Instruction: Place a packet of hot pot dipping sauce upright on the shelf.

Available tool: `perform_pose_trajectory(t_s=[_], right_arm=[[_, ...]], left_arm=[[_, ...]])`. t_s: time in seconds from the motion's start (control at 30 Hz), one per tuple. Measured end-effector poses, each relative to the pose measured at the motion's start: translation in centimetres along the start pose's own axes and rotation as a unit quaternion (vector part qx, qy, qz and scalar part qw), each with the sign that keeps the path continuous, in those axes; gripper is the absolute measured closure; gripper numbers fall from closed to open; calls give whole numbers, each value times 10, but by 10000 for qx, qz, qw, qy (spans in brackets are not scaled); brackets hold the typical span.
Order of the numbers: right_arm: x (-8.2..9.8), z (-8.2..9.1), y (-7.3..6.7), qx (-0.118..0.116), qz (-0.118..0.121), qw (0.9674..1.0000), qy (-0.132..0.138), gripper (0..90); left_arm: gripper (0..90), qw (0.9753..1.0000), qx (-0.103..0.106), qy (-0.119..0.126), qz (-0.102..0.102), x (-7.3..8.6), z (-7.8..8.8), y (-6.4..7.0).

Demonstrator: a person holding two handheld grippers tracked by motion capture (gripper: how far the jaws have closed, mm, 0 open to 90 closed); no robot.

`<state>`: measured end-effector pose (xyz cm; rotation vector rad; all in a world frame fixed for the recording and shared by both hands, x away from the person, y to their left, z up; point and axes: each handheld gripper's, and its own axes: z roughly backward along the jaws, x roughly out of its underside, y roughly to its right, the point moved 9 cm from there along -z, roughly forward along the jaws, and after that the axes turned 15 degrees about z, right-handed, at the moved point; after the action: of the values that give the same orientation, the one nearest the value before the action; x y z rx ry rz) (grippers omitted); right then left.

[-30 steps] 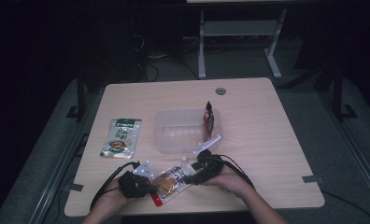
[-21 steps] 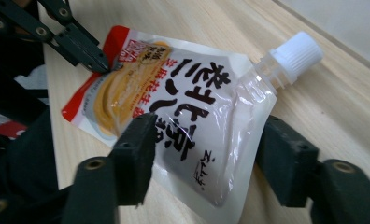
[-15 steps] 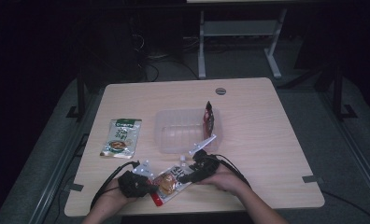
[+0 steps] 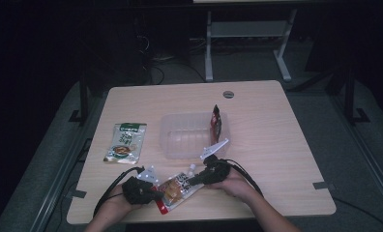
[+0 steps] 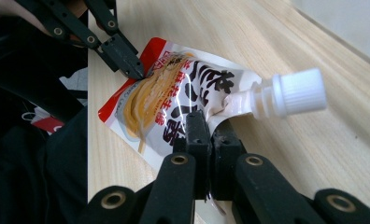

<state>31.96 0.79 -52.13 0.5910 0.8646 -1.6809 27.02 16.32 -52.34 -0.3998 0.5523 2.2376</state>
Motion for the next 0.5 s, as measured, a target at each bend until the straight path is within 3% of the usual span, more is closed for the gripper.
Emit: perform_pose_trajectory(t_s=[0.2,0.3,0.5], right_arm=[[-3,2,-3,61,223,9997,60,892],[-6,5,-6,31,223,9996,141,893],[-19,13,-20,-109,301,9987,406,895]], left_arm=[[898,10000,3,33,-80,-1,-1,1],[898,9999,47,63,-110,-2,1,1],[898,9987,101,485,-141,-12,7,5]])
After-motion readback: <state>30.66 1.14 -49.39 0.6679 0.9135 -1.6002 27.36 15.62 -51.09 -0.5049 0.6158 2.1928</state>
